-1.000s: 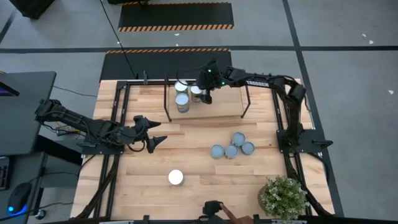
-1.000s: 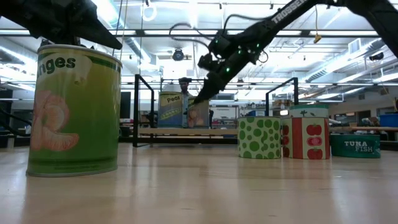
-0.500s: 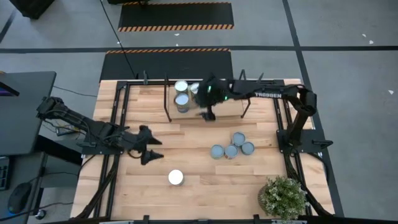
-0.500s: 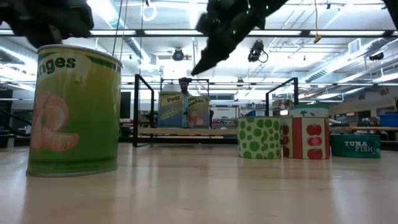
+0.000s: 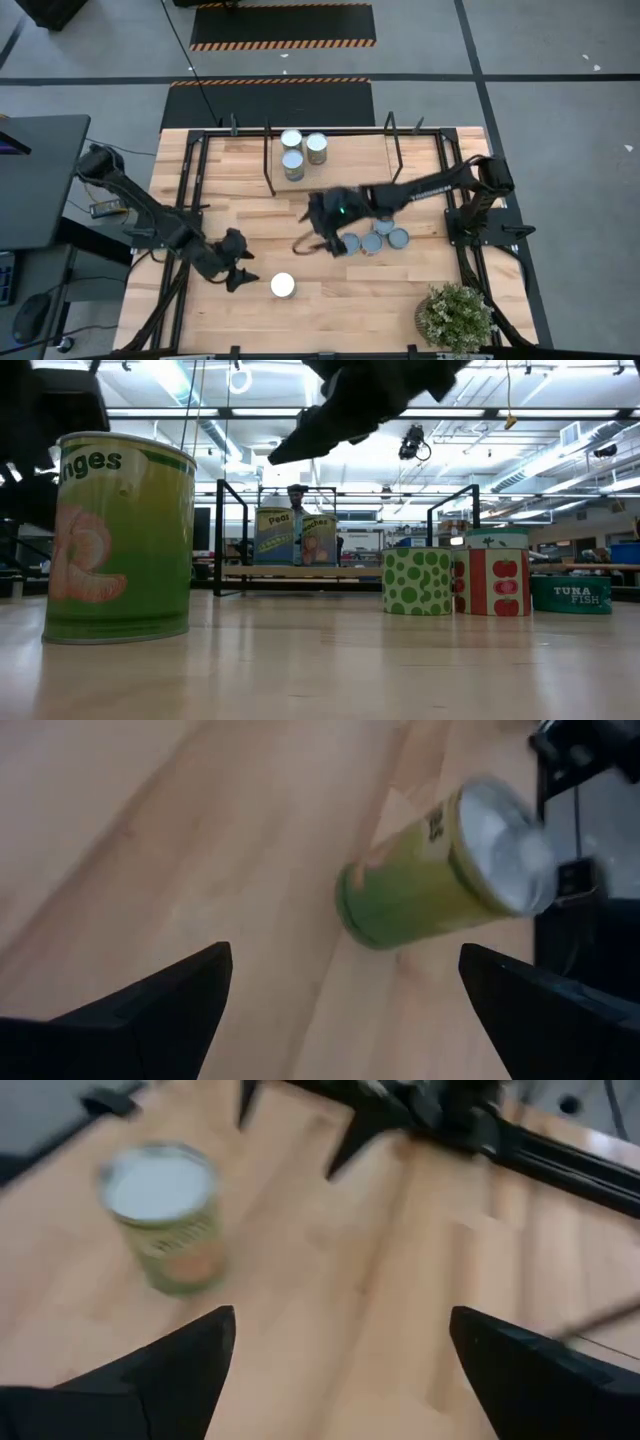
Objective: Pick and place cans onto a shelf
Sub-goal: Put the canned oranges on the shelf
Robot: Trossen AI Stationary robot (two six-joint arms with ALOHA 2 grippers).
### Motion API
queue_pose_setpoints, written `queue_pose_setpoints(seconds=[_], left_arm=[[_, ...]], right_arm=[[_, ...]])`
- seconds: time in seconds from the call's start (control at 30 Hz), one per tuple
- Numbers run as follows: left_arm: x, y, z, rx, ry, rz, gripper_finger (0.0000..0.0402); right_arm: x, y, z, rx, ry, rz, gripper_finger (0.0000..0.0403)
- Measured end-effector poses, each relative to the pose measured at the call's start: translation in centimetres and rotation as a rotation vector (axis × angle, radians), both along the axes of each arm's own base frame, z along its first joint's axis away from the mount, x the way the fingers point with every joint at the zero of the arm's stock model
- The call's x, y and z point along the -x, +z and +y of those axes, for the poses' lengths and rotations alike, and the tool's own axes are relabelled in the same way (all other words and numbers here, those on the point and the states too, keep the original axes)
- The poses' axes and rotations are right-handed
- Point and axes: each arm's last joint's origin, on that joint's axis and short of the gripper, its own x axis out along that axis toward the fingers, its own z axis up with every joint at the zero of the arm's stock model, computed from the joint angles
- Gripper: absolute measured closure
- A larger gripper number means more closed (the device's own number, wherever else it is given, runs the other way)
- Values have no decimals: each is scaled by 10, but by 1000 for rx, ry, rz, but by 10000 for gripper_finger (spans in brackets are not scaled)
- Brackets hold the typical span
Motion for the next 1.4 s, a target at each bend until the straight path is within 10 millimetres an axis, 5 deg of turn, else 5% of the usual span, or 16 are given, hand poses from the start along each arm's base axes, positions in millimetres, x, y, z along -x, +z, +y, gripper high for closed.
queue_pose_setpoints(seconds=[0.2, 0.43, 0.6, 0.8, 1.07, 1.4], left_arm=[[-11, -18, -25, -9, -12, -36, 6], [-29, -27, -54, -92, -47, 10, 6], [-43, -29, -69, -218, -40, 24, 6], [-60, -34, -79, -358, -29, 32, 6], [-94, -45, -76, -460, -23, 63, 6], [-143, -46, -49, -539, 35, 68, 6]], right_arm=[[12, -26, 33, -26, -4, -77, 36], [19, -31, 61, -93, 8, -117, 37], [18, -34, 76, -119, 32, -161, 37], [11, -64, 84, -124, 35, -112, 37], [14, -72, 81, -76, -26, -30, 37], [33, -45, 71, -20, -78, 49, 37]])
